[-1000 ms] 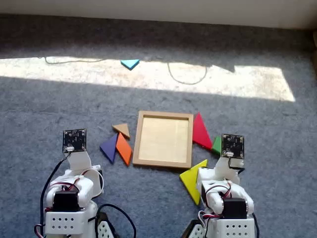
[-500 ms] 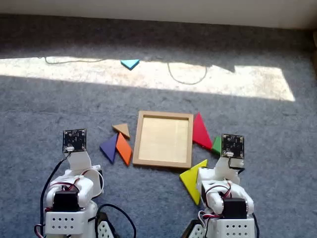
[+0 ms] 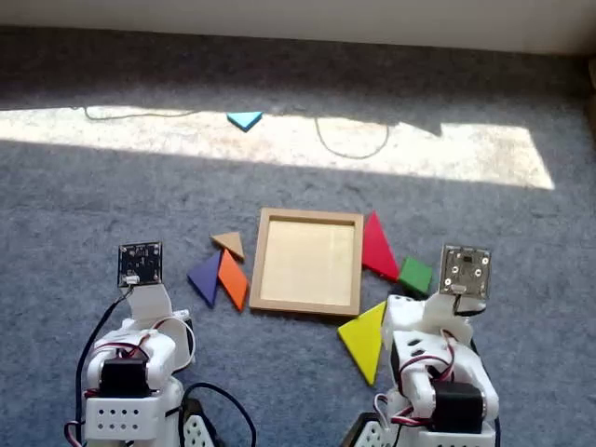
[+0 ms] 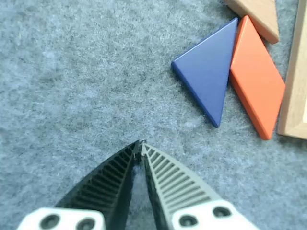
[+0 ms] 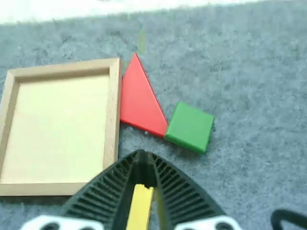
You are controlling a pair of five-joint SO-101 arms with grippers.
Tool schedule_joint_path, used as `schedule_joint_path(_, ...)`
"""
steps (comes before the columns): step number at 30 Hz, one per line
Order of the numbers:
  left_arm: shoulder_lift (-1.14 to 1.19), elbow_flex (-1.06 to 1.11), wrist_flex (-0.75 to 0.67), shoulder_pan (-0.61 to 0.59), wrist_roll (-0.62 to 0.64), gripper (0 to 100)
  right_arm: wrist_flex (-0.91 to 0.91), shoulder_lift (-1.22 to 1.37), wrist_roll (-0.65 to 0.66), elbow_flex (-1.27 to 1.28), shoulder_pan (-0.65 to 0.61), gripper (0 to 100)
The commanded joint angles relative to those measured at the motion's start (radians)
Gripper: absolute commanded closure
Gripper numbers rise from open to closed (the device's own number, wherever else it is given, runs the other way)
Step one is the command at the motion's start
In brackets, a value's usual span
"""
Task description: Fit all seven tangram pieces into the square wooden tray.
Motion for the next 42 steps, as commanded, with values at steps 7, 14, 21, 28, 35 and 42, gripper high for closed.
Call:
schedule_joint_path(7,-0.045,0.021,0.006,0.007,0.005,99,-0.004,0.716,0.006,-0.46,0.008,99.4)
schedule_joint_path(14,-0.045,0.021,0.006,0.007,0.005,99,0.005,1.136,0.002,-0.61,-0.064,99.1)
schedule_joint_path(21,-0.045,0.021,0.006,0.007,0.005,99,0.004,1.259,0.0,-0.622,-0.194,99.1)
schedule_joint_path(28,-0.045,0.021,0.006,0.007,0.005,99,0.004,1.268,-0.198,-0.615,-0.285,75.6)
schedule_joint_path(35,-0.045,0.021,0.006,0.007,0.005,99,-0.021,1.27,-0.437,-0.541,-0.444,65.9)
schedule_joint_path(42,-0.045,0.021,0.006,0.007,0.005,99,-0.183,1.271,-0.476,-0.435,-0.496,65.9)
